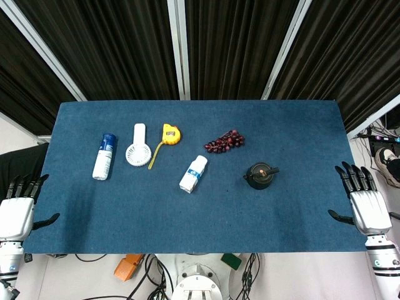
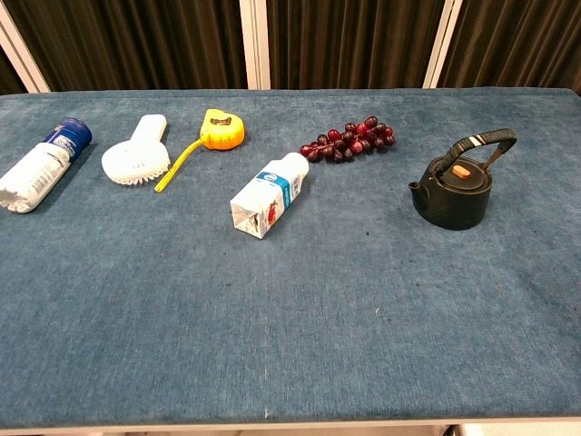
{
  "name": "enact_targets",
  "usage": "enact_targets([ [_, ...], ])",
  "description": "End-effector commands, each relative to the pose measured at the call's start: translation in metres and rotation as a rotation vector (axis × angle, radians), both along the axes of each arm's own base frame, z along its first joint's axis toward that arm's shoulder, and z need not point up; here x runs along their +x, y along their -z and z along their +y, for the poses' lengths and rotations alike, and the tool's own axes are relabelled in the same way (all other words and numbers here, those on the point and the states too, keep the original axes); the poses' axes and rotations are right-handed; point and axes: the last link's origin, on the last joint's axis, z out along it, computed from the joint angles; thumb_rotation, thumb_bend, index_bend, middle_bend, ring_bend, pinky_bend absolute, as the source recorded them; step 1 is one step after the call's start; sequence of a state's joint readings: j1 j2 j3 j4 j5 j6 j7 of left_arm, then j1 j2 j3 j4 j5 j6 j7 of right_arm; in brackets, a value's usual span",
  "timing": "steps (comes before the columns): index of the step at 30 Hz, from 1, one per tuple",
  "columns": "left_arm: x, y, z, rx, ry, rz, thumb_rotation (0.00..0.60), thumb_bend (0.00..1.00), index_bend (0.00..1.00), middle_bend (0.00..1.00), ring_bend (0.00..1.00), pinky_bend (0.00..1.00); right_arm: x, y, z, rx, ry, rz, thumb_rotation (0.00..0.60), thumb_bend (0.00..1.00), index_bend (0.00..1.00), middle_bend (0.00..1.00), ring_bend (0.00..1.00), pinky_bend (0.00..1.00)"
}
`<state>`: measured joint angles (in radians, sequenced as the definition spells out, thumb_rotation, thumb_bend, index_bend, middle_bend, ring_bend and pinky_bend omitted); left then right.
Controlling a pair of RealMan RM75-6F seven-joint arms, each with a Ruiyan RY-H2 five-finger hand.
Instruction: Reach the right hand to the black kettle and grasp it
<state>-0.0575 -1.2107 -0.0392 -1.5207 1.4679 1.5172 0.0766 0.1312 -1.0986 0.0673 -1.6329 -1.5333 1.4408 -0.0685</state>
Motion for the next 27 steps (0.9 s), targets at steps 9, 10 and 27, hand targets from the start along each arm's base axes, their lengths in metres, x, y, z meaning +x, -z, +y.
enact_targets([
  [9,0.0,-0.001,0.004,0.001,-0.004,0.0,0.6,0.08,0.11,0.17,0.07,0.0,0.016,0.008,-0.021,0.09,-0.036,-0.027,0.6,0.1,0.0,0.07,0.0,0.0],
  [10,0.001,-0.001,0.004,0.001,-0.003,-0.001,0.6,0.08,0.11,0.17,0.07,0.0,0.02,0.01,-0.027,0.112,-0.044,-0.024,0.6,0.1,0.0,0.07,0.0,0.0],
  [27,-0.001,-0.002,0.003,-0.009,-0.036,0.005,0.6,0.08,0.11,0.17,0.07,0.0,0.097,0.077,-0.118,0.419,-0.199,0.122,0.6,0.1,0.25,0.23,0.17,0.08],
])
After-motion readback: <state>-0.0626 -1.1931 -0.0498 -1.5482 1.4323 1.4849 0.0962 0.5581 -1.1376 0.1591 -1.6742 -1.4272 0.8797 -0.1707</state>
